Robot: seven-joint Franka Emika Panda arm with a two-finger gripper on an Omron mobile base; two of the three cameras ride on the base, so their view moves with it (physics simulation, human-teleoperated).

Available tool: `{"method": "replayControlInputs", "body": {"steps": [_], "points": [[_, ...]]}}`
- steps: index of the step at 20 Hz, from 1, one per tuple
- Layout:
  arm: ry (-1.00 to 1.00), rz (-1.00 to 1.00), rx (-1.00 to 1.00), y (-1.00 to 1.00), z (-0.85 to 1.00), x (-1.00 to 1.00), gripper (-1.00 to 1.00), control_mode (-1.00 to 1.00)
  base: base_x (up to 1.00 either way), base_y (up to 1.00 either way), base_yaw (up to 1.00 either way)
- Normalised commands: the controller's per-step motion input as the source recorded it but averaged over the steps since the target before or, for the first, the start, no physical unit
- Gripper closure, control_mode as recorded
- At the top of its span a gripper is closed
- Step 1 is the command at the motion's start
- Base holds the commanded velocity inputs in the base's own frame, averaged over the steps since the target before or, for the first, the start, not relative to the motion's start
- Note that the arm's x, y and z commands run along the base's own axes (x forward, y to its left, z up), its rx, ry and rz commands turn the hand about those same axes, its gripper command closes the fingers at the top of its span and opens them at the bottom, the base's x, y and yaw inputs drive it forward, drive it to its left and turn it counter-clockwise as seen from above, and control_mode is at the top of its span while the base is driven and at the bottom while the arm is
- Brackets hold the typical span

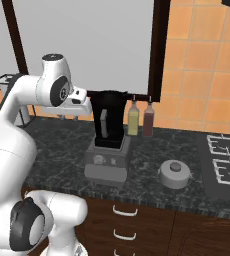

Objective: Close the lid blender by securely placing the lid on top.

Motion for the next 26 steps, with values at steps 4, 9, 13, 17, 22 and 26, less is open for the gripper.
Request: {"method": "replayControlInputs", "body": {"steps": [4,9,13,17,22,26], "points": [[-0.03,0.0,0.0,-0.09,-0.04,-0.24,-1.0,-1.0,0.0,0.0,0.0],[-0.11,-0.05,0.0,-0.32,-0.11,-0.45,-1.0,-1.0,0.0,0.0,0.0],[-0.09,-0.14,0.0,-0.49,-0.2,-0.46,-1.0,-1.0,0.0,0.0,0.0],[-0.09,-0.22,0.0,-0.73,-0.3,-0.23,-1.0,-1.0,0.0,0.0,0.0],[-0.05,-0.22,0.0,-0.8,-0.24,-0.17,-1.0,-1.0,0.0,0.0,0.0],[-0.01,-0.12,0.0,-0.79,-0.15,-0.03,-1.0,-1.0,0.0,0.0,0.0]]}}
